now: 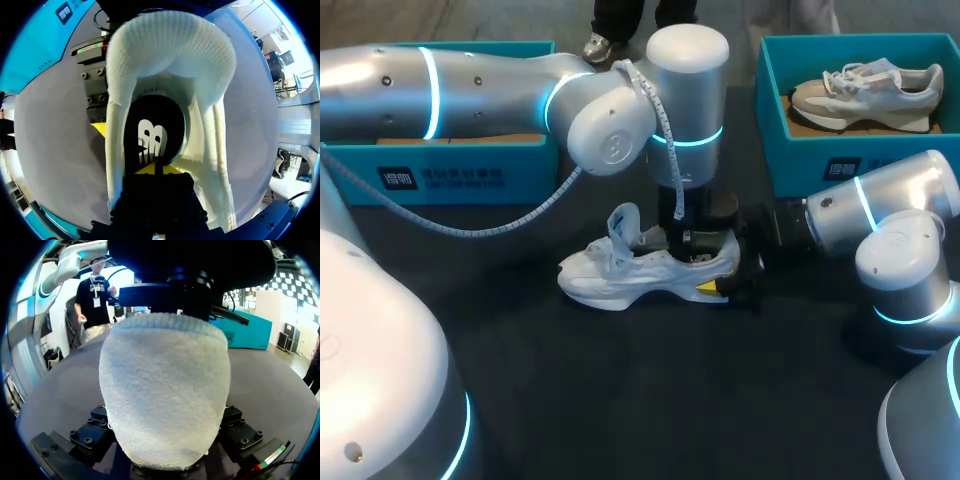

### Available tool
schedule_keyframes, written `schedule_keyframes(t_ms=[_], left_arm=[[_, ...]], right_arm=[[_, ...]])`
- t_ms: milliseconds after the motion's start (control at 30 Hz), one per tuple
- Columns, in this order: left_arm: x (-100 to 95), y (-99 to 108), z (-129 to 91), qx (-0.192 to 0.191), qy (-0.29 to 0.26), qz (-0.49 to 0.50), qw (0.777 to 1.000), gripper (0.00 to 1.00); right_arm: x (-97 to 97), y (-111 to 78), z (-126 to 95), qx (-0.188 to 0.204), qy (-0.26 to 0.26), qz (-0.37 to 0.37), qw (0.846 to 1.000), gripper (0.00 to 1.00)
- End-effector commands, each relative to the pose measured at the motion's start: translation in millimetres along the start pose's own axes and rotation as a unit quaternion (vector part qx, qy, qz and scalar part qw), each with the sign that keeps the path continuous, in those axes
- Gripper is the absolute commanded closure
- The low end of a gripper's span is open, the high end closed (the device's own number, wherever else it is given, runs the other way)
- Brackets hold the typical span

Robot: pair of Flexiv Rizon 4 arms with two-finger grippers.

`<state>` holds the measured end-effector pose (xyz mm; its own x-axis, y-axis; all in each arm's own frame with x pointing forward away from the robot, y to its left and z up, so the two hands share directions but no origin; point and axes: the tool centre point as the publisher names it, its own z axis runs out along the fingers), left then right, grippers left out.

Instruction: Take the shoe out of the shoebox, open the shoe tongue, remove and reinsert the insole, then place the shoe into the shoebox

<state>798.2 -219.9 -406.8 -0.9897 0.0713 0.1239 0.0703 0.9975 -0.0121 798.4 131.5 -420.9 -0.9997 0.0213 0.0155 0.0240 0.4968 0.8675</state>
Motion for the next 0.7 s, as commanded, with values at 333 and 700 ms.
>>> schedule_keyframes(t_ms=[333, 700], left_arm=[[-3.3, 13.8, -22.2, 0.04, 0.023, 0.003, 0.999, 1.0], [-0.2, 16.3, -36.1, 0.087, 0.08, 0.021, 0.993, 1.0]], right_arm=[[0.7, -1.3, 4.1, 0.001, 0.0, 0.0, 1.0, 1.0], [0.7, -1.3, 4.1, 0.001, 0.0, 0.0, 1.0, 1.0]])
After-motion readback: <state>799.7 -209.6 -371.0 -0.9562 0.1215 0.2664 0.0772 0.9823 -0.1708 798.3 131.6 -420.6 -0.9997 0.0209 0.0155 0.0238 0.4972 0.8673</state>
